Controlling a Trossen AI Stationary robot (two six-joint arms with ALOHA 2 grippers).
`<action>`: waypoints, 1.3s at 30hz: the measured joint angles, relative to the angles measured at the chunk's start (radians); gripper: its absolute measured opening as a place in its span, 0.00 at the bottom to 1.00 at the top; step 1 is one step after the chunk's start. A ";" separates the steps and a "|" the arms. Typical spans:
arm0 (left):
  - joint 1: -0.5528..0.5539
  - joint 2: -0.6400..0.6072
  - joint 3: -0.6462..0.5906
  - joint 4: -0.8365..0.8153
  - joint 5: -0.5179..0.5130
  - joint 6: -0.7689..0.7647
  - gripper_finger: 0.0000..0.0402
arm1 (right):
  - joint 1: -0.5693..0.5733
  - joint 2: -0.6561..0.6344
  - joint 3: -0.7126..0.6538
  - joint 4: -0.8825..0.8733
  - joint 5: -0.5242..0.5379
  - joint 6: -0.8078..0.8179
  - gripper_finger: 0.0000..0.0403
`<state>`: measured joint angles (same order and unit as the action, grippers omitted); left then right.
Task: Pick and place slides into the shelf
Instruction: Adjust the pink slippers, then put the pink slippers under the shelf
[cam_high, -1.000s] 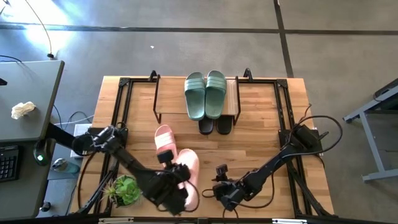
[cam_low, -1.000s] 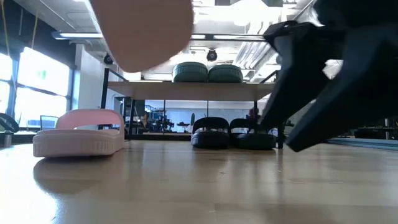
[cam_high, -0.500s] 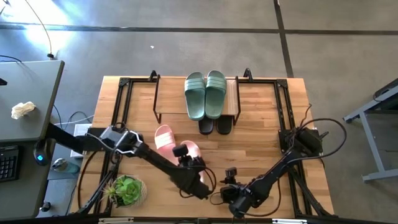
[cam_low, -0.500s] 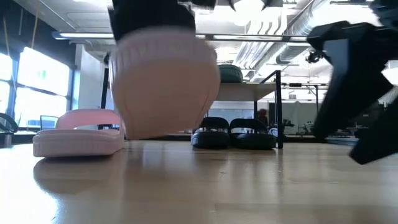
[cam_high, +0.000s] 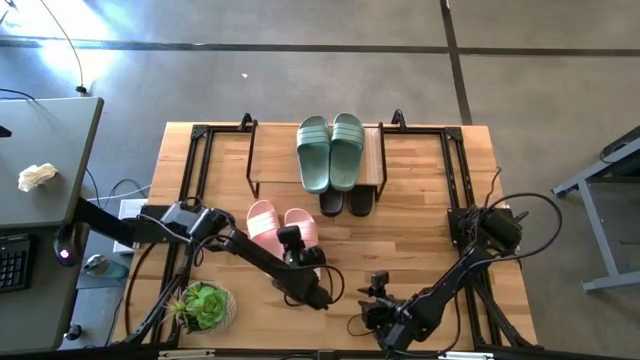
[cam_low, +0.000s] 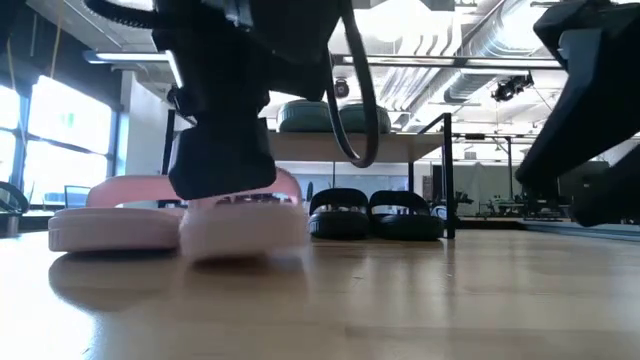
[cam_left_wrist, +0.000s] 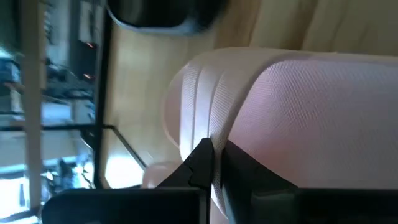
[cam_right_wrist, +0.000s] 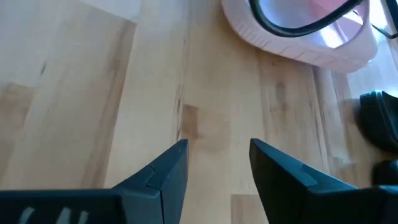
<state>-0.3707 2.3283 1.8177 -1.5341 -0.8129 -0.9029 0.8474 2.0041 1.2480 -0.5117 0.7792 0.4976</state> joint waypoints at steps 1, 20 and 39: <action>0.000 0.000 -0.004 0.000 -0.021 0.009 0.03 | -0.001 0.000 0.000 0.000 0.000 0.000 0.40; 0.057 0.000 -0.015 0.048 0.046 0.065 0.11 | -0.010 0.000 0.000 0.014 -0.002 0.000 0.40; 0.056 -0.001 -0.015 0.048 0.161 0.031 0.52 | -0.010 0.000 0.000 0.020 0.003 0.000 0.40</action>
<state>-0.3145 2.3272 1.8029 -1.4864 -0.6516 -0.8719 0.8379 2.0038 1.2480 -0.4915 0.7826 0.4976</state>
